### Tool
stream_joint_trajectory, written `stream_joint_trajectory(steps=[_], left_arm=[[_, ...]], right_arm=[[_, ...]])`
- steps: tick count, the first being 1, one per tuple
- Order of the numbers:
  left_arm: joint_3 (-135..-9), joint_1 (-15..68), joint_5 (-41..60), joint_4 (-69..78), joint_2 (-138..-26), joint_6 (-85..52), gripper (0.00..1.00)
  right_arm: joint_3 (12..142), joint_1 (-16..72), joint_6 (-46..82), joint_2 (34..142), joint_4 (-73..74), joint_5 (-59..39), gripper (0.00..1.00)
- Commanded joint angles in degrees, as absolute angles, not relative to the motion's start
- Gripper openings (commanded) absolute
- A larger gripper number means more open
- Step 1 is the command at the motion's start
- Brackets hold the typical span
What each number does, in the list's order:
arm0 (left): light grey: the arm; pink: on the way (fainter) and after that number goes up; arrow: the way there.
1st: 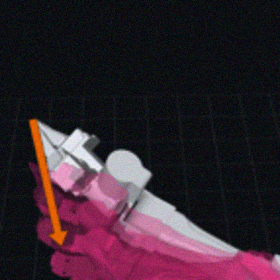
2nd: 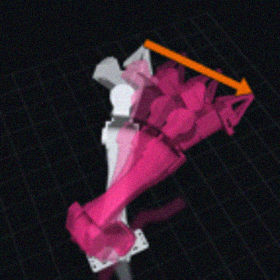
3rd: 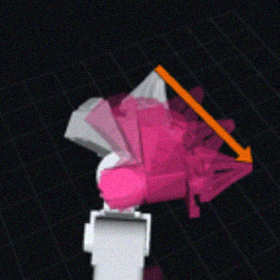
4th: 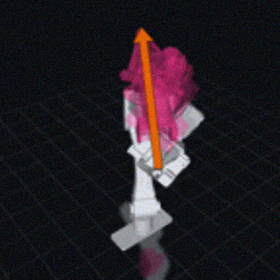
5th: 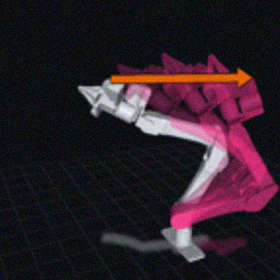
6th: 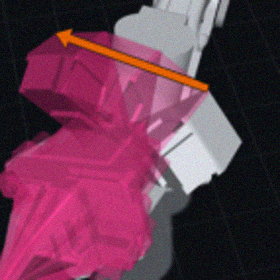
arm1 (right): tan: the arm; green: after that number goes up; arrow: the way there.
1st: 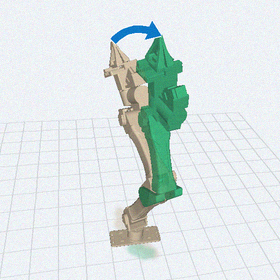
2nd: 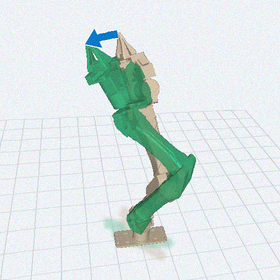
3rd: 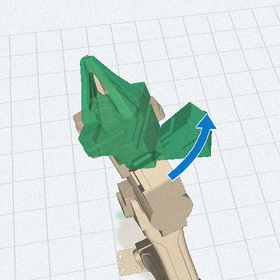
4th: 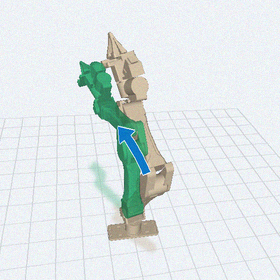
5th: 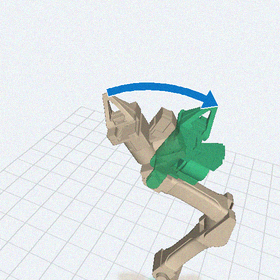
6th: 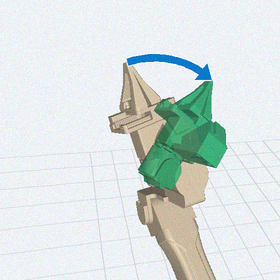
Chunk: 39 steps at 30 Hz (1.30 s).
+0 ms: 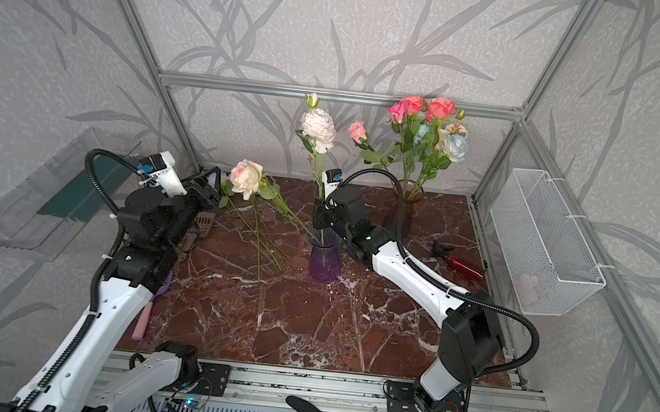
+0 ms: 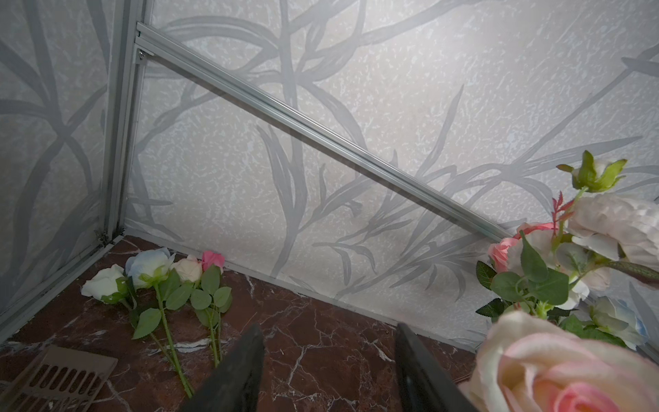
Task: Arrange the flowers into the vase
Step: 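Lower the peony stem into the blue-purple vase with right gripper, then open right gripper and withdraw from the blue-purple vase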
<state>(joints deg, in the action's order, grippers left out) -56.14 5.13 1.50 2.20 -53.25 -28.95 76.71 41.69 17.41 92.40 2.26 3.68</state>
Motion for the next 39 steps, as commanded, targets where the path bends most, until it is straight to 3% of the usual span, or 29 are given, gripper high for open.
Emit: stream_joint_trajectory(steps=[1,7,14,19,39], left_arm=[[-56.61,4.74,2.60,3.61,-53.84,-30.68,0.60],[-56.60,4.61,3.14,3.64,-55.22,-30.95,0.60],[-56.52,4.35,3.16,3.50,-57.27,-30.94,0.60],[-56.43,3.95,3.07,3.52,-58.39,-30.85,0.60],[-58.74,1.92,-0.98,-2.52,-65.83,-32.53,0.60]], right_arm=[[75.42,42.58,19.37,88.80,2.95,4.48,0.15],[72.79,43.63,20.45,86.80,0.93,5.67,0.28],[69.21,43.95,20.91,82.95,1.38,7.27,0.27],[69.05,43.99,21.36,82.05,0.37,7.65,0.38],[66.28,43.95,21.32,70.35,-3.29,8.91,0.40]])
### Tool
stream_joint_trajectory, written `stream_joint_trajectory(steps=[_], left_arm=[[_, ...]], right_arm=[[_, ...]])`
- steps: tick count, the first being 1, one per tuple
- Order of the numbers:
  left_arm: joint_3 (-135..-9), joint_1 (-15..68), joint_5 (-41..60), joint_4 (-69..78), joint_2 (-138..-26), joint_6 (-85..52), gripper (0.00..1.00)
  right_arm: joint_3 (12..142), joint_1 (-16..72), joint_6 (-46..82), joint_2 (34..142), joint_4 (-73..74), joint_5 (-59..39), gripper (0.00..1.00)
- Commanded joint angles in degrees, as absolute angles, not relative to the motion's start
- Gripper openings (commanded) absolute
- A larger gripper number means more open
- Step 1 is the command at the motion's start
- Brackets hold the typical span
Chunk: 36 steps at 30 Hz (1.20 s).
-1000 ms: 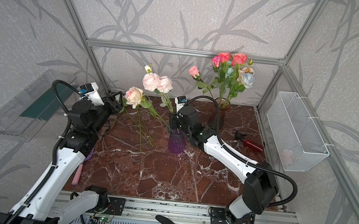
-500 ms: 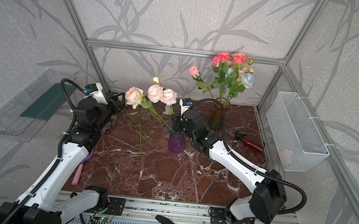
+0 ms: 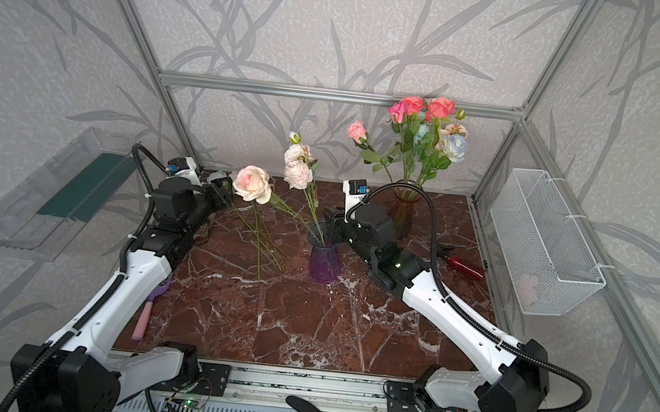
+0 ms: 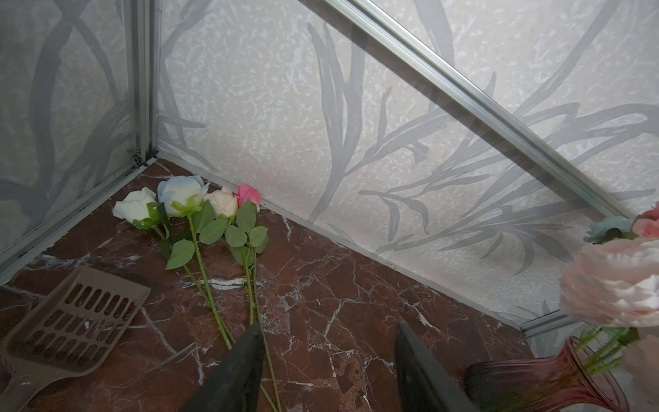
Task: Arrange the flowers into the vase
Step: 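Open right gripper and withdraw from the blue-purple vase, then reach left gripper down to the stem pile and grasp a cream rose stem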
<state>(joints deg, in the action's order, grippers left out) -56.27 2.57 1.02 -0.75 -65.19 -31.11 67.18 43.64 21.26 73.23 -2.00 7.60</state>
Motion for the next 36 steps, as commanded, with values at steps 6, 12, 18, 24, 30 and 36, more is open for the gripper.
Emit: stream_joint_trajectory(steps=[6,12,18,24,30,36], left_arm=[[-60.50,0.70,-2.19,-6.03,-69.96,-32.94,0.60],[-63.33,-0.02,-1.06,-9.97,-75.97,-33.09,0.59],[-67.24,-0.09,1.65,-14.65,-83.40,-32.49,0.55],[-71.95,0.00,4.49,-19.97,-91.79,-30.14,0.47],[-80.67,0.92,8.32,-29.60,-103.94,-26.52,0.37],[-88.04,3.19,9.62,-36.51,-113.78,-22.37,0.33]], right_arm=[[62.35,43.81,20.37,62.96,-5.53,12.07,0.42],[56.77,41.07,20.94,56.35,-9.49,13.10,0.43],[50.04,36.38,23.74,49.90,-12.55,11.76,0.43],[44.87,33.36,26.05,47.03,-13.71,9.38,0.43],[43.18,32.49,27.18,47.52,-12.45,7.79,0.43],[42.50,31.83,27.94,48.49,-11.07,6.20,0.43]])
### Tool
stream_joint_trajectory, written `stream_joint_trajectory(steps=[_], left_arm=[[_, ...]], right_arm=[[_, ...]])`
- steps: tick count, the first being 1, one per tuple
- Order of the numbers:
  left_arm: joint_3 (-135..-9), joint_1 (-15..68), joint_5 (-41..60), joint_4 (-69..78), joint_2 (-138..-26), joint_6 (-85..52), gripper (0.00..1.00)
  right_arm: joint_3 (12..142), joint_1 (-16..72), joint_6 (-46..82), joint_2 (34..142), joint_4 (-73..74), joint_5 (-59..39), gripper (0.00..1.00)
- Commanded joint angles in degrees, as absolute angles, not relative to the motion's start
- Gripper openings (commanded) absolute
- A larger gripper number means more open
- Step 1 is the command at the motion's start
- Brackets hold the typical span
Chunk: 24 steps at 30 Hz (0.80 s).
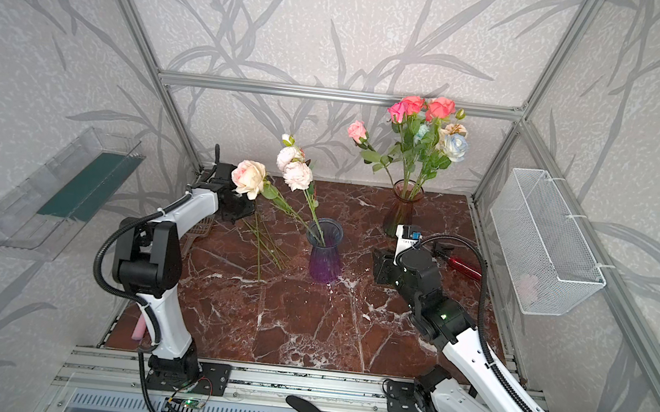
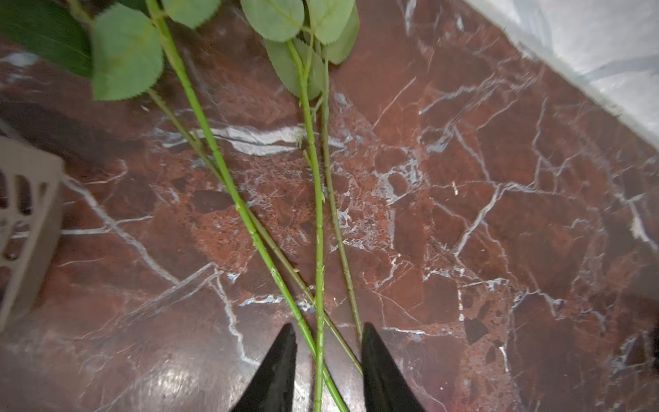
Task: Arrange the flowers into the vase
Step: 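Reach left gripper down to the stem pile and grasp a cream rose stem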
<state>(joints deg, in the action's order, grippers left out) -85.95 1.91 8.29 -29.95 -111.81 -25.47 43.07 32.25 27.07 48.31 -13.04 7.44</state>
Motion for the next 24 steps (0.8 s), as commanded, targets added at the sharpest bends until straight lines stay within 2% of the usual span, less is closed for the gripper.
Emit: stream_joint_trajectory(steps=[1,15,24], left_arm=[[-88.53,3.54,9.74,-36.56,-114.72,-21.63,0.33],[-92.39,4.80,5.13,-38.42,-121.45,-18.39,0.25],[-92.04,4.86,3.24,-37.67,-120.05,-16.88,0.28]], right_arm=[[42.45,31.75,28.10,48.65,-11.00,5.94,0.43],[42.10,30.80,28.30,48.34,-10.99,4.14,0.43],[41.61,30.67,28.48,47.98,-11.16,3.89,0.43]])
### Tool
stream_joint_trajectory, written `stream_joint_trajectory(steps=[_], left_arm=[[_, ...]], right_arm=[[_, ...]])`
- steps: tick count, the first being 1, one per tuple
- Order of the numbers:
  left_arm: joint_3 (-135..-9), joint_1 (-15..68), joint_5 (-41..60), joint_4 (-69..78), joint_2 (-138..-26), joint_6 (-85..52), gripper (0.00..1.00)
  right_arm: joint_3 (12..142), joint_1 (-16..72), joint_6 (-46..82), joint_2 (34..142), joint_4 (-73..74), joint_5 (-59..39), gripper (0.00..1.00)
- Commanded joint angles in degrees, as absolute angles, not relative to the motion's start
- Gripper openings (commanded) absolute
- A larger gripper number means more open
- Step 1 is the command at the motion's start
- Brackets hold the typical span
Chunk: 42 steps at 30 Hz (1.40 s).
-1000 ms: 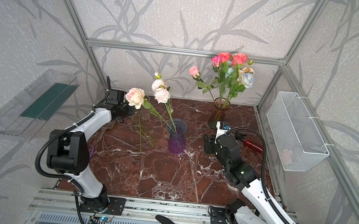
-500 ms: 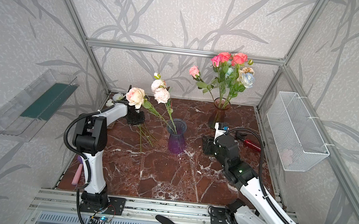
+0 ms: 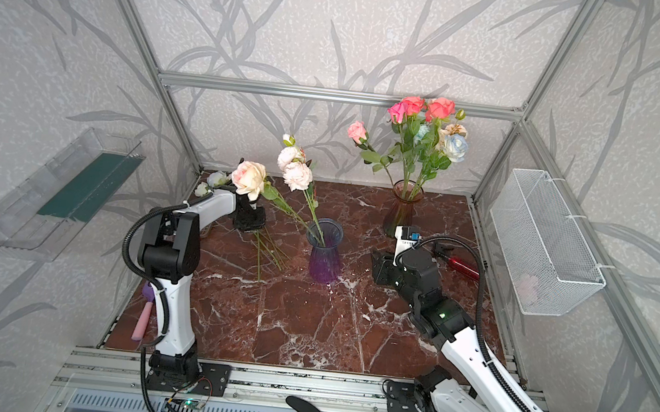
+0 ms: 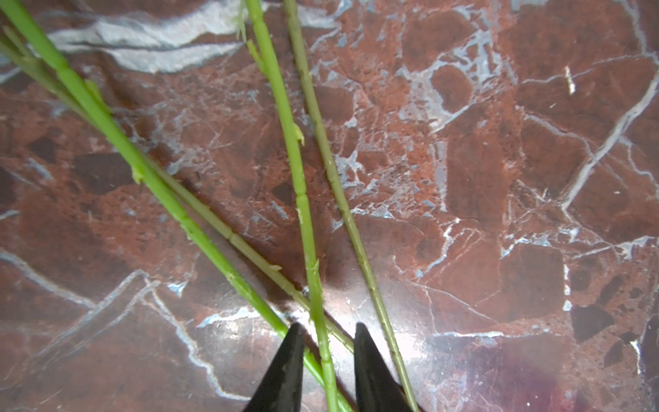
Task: Arrange the flowers into the vase
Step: 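Reach left gripper down to the stem pile and grasp a cream rose stem, then lift the cream rose upright with left gripper while right gripper approaches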
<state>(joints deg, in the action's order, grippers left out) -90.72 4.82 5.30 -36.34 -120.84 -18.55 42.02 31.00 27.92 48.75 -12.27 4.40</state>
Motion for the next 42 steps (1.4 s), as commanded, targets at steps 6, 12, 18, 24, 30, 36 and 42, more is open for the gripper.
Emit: stream_joint_trajectory(steps=[6,12,18,24,30,36,42], left_arm=[[-93.83,4.94,5.05,-37.95,-123.69,-16.51,0.27],[-94.75,4.93,4.66,-38.46,-125.15,-16.00,0.21],[-94.61,4.95,4.51,-38.37,-125.01,-15.91,0.11],[-94.17,4.97,5.16,-37.90,-123.23,-15.91,0.04],[-93.01,5.03,5.38,-36.99,-117.97,-17.43,0.00],[-89.46,4.93,5.40,-34.61,-108.91,-19.40,0.00],[-84.80,4.86,5.54,-31.49,-96.96,-20.01,0.00]], right_arm=[[41.79,30.54,28.73,48.08,-10.74,3.46,0.43],[41.00,30.58,29.09,47.20,-10.54,3.34,0.43],[40.58,30.47,29.29,46.54,-10.63,3.10,0.43],[40.65,30.50,29.45,45.73,-10.68,3.09,0.43],[40.97,30.49,29.55,45.26,-10.89,2.83,0.43],[42.25,30.50,29.44,45.18,-11.34,2.48,0.43],[44.44,30.47,29.81,45.62,-11.95,1.41,0.43]])
